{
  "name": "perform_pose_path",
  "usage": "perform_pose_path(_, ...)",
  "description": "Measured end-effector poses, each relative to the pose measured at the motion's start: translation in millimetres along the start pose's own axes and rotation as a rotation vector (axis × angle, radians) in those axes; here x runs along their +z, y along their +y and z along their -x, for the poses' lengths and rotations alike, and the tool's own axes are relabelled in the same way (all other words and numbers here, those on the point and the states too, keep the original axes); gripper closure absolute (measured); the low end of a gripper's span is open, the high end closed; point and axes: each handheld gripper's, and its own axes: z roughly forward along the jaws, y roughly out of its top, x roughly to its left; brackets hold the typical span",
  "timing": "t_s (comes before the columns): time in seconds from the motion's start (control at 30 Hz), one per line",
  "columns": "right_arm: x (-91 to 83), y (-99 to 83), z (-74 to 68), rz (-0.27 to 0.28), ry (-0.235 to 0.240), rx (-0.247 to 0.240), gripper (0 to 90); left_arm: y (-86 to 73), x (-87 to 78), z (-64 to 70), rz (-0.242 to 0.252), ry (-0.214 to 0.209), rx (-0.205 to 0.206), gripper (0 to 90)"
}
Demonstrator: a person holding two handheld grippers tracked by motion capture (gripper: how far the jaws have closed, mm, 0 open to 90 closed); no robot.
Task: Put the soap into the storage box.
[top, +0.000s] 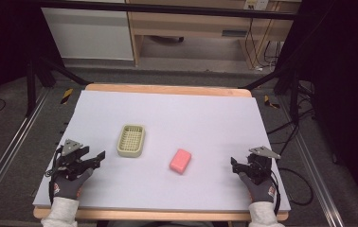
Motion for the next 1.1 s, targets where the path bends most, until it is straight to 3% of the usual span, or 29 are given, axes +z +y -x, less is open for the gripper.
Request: perform_pose_path(1.1, 1.1, -1.2, -0.2, -0.025, -0.006, 0.023, 10.2, 20.0, 1.8, 45.8, 0.025, -0.081, 0.070, 20.7)
